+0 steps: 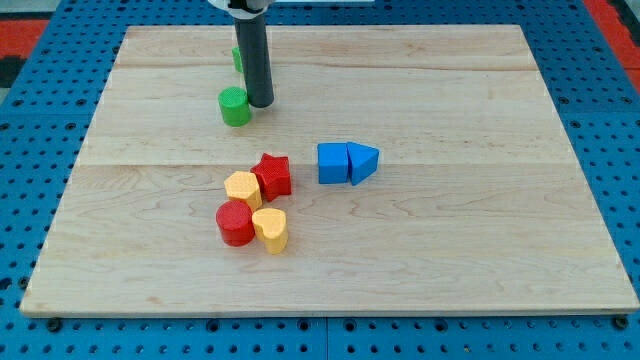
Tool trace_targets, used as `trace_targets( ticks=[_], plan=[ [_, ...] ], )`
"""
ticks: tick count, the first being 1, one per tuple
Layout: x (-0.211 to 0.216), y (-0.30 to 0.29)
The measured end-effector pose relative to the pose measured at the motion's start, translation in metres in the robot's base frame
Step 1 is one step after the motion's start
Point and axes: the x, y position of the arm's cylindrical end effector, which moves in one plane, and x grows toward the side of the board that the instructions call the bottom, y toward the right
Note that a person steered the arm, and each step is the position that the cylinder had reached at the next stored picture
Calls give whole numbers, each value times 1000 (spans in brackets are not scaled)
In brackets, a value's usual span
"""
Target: Move your arm close to blue triangle
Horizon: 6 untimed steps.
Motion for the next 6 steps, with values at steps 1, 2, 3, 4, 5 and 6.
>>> trace_targets(
  ticks=[1,2,3,4,5,6],
  plan=[
    [12,83],
    [30,158],
    [66,158],
    [94,132],
    [110,121],
    [110,72]
  ],
)
